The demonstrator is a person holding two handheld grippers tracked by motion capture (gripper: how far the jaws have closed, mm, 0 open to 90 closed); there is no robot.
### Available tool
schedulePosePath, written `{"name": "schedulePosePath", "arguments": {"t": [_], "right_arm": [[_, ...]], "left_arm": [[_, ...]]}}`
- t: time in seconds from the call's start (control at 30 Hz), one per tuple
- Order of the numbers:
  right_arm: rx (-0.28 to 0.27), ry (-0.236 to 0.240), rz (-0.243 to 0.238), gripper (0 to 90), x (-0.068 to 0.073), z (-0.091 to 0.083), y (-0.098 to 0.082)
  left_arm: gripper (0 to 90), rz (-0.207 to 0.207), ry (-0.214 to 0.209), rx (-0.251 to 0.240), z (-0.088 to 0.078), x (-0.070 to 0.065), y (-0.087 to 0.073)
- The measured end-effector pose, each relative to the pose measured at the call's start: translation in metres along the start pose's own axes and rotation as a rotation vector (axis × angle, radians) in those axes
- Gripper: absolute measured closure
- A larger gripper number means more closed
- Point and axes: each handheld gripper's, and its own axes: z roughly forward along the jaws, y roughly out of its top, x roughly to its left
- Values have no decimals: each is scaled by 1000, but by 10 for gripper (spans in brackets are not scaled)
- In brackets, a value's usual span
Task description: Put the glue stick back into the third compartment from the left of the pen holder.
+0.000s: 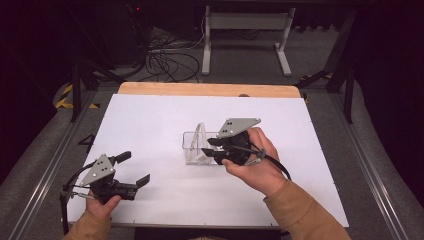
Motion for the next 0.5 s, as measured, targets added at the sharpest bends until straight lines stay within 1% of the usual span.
{"name": "schedulePosePath", "arguments": {"t": [0.07, 0.1, 0.3, 0.37, 0.5], "right_arm": [[-4, -4, 2, 664, -2, -1, 0], [-6, -4, 5, 664, -3, -1, 0], [-15, -23, 19, 664, -10, -5, 1], [-21, -33, 24, 665, -13, -7, 2], [-26, -55, 40, 665, -22, -8, 1]], "left_arm": [[11, 0, 0, 0, 0, 0, 0], [11, 6, 3, 2, 0, 0, 0], [11, 0, 0, 0, 0, 0, 0], [11, 6, 2, 1, 0, 0, 0], [11, 1, 0, 1, 0, 0, 0]]}}
